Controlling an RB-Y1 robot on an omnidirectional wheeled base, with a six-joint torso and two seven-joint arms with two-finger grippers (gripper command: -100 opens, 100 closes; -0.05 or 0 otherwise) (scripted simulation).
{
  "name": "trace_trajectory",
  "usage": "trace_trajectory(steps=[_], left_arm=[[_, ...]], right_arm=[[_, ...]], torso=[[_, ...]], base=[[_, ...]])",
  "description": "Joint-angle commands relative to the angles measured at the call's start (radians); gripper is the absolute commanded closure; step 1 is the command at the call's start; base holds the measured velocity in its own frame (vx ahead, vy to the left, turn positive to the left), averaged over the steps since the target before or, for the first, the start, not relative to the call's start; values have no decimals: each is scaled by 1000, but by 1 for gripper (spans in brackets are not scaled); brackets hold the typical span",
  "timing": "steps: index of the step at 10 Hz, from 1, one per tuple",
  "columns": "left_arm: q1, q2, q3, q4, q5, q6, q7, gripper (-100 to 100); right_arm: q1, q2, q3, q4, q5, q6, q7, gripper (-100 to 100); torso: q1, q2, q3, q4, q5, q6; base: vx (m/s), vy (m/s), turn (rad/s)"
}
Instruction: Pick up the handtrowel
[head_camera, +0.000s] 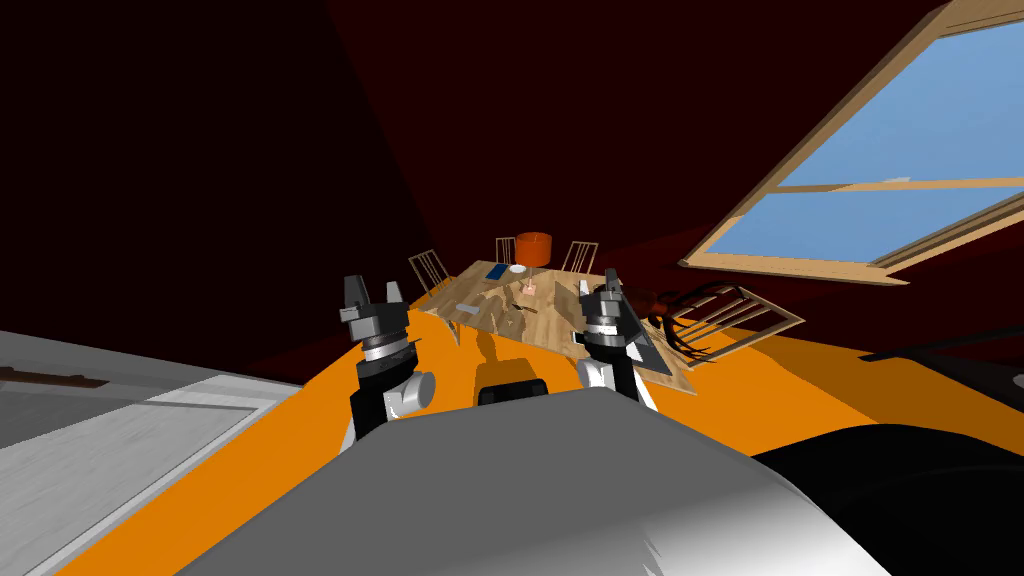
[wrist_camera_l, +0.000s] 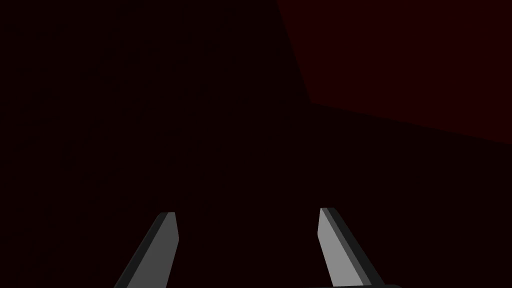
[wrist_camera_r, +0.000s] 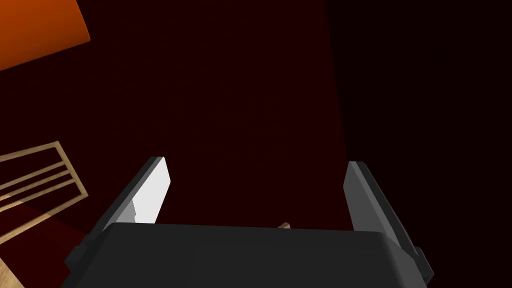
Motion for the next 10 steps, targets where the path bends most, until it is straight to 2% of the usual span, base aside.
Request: trace_trajectory(steps=[1, 5, 6, 7, 8, 9, 10], left_arm=[[0, 0, 0, 0, 0, 0, 0, 0], [0, 0, 0, 0, 0, 0, 0, 0], [0, 0, 0, 0, 0, 0, 0, 0], [0, 0, 0, 0, 0, 0, 0, 0], [0, 0, 0, 0, 0, 0, 0, 0], [0, 0, 0, 0, 0, 0, 0, 0], [0, 0, 0, 0, 0, 0, 0, 0]], right_arm=[[-3, -42, -2, 9, 5, 2, 4, -100], [-18, -169, -7, 69, 38, 14, 31, -100], [-18, -184, -7, 69, 38, 14, 31, -100], [-23, -224, -7, 92, 51, 18, 41, -100], [-29, -252, -7, 119, 65, 24, 53, -100], [-29, -264, -7, 119, 65, 24, 53, -100], [-35, -303, -5, 148, 81, 29, 66, -100]], torso=[[0, 0, 0, 0, 0, 0], [3, 1, 0, 0, 1, 0], [4, 1, 0, 0, 1, 0], [3, 1, 0, 0, 1, 0], [3, 1, 0, 0, 1, 0], [4, 0, 0, 0, 1, 0], [3, 0, 0, 0, 1, 0]], base=[[-8, 15, 23], [-14, 51, 46], [-11, 48, 15], [-12, 45, 43], [-4, 67, 91], [4, 51, 32], [9, 47, 46]])
